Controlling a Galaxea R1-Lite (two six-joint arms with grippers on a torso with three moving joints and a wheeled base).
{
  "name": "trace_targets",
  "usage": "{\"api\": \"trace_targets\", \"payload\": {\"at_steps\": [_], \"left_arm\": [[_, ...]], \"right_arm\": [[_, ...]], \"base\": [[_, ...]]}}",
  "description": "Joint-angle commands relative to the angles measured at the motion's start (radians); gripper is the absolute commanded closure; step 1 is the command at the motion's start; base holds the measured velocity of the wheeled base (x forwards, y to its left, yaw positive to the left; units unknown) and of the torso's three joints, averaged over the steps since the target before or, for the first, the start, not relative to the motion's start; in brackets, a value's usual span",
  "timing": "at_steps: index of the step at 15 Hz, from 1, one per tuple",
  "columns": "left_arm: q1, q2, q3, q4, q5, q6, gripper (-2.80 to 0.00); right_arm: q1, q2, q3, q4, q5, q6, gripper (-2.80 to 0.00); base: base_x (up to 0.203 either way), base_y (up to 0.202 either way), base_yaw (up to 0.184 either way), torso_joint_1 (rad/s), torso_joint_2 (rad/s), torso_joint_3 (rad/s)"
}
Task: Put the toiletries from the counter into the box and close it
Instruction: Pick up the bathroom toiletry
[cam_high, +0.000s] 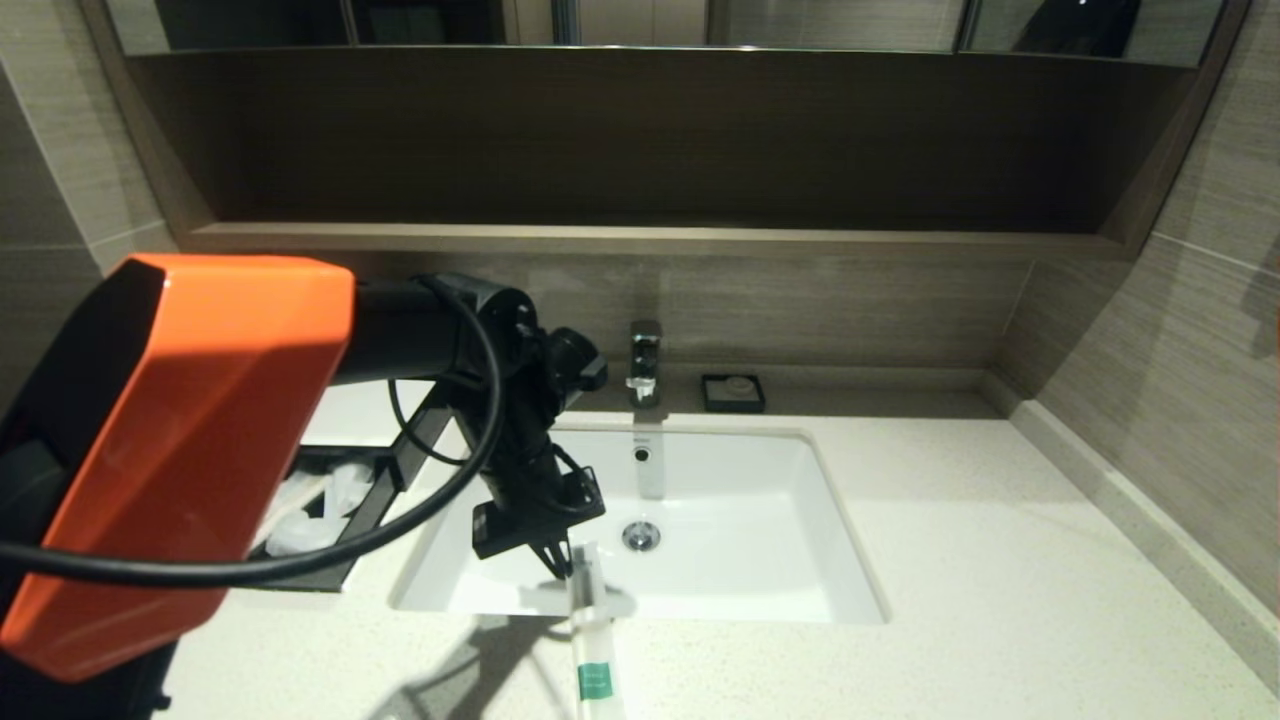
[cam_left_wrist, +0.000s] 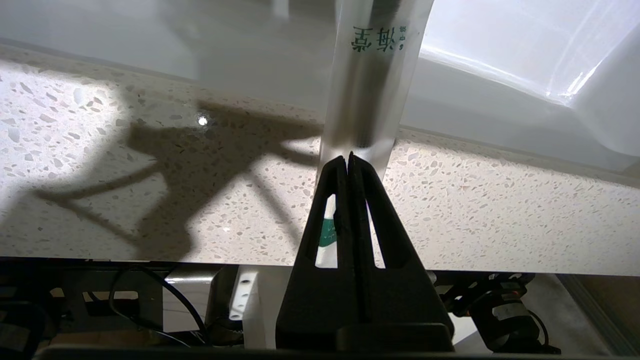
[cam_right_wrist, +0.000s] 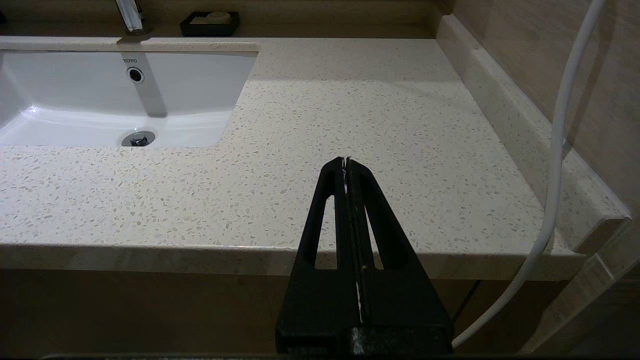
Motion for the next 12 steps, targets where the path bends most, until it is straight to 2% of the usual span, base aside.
{"api": "trace_targets", "payload": {"at_steps": [1, 6, 7, 12], "left_arm": [[0.0, 0.006, 0.0, 0.005, -0.001, -0.004, 0.0], [-0.002, 0.018, 0.0, -0.004, 0.0, -0.001, 0.0], [-0.004, 0.018, 0.0, -0.01, 0.0, -0.001, -2.78], [-0.022, 0.027, 0.0, -0.033, 0.0, -0.002, -2.8]], "right_arm": [[0.0, 0.0, 0.002, 0.0, 0.0, 0.0, 0.0], [0.0, 0.0, 0.002, 0.0, 0.0, 0.0, 0.0], [0.0, 0.0, 0.002, 0.0, 0.0, 0.0, 0.0], [0.0, 0.0, 0.002, 0.0, 0.0, 0.0, 0.0]], "base": [[0.0, 0.0, 0.0, 0.0, 0.0, 0.0], [0.0, 0.0, 0.0, 0.0, 0.0, 0.0], [0.0, 0.0, 0.0, 0.0, 0.0, 0.0], [0.0, 0.0, 0.0, 0.0, 0.0, 0.0]]}}
